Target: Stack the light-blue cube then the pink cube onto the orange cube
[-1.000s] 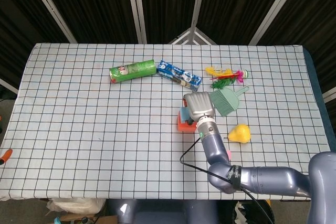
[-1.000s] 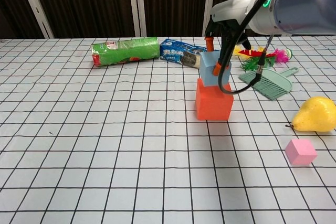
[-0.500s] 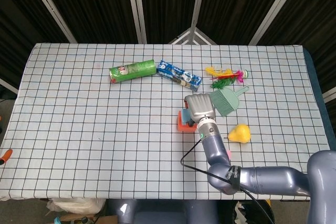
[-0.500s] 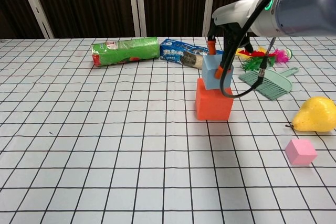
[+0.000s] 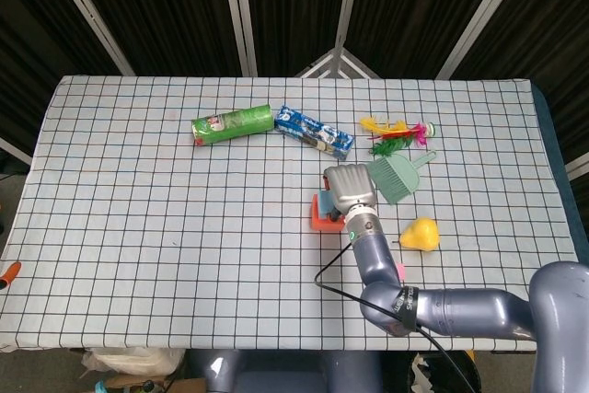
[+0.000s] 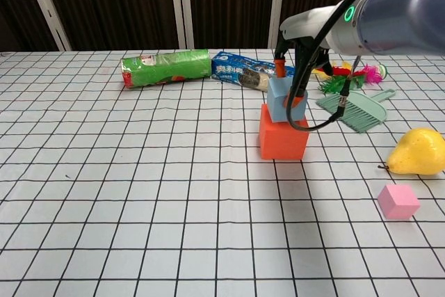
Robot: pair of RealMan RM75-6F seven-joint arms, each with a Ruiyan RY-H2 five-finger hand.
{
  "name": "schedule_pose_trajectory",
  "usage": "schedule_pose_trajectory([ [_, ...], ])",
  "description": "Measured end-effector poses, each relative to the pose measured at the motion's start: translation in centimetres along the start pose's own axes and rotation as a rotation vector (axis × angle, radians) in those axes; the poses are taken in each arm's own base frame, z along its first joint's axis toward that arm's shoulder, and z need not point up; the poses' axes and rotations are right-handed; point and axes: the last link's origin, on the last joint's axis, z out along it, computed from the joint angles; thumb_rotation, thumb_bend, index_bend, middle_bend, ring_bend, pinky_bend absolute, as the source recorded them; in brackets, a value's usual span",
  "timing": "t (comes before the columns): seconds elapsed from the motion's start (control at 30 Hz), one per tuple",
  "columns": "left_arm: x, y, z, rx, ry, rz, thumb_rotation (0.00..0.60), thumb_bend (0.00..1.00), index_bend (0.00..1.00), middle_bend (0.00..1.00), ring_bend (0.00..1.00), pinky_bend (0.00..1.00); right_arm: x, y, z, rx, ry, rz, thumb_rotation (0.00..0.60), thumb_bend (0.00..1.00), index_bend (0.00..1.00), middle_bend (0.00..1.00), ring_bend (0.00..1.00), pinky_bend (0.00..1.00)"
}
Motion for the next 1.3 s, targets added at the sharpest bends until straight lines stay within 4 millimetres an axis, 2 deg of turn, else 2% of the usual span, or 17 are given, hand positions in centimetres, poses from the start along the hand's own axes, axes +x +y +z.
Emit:
schedule_pose_trajectory([
  [1.03,-0.01,-0.06,0.05,0.005,0.0,0.001,0.6,0.24,0.13,0.06,0.02,0.18,-0.57,-0.07,0.24,0.009,-0.02,0.002,0.6,0.49,0.61,0.97,0.9,0.67],
  [1.13,-0.02,-0.04,0.05,0.005,0.0,0.001,0.6,0.24,0.13,0.06,0.02,0.18,-0.5,-0.08,0.24,0.007,-0.019,-0.002,0.6,0.42,0.57,0.97,0.9,0.67],
  [1.2,-0.03,-0.03,0.05,0.005,0.0,0.001,0.6,0.24,0.13,0.06,0.02,0.18,-0.43,-0.04,0.19,0.006,-0.021,-0.003,0.6,0.34,0.49,0.97,0.9,0.67],
  [1.3,-0.04,-0.04,0.07,0.006,-0.002,0.001,0.6,0.24,0.13,0.06,0.02,0.18,-0.29,0.12,0.07,0.003,-0.026,-0.004,0.6,0.28,0.39,0.97,0.9,0.67],
])
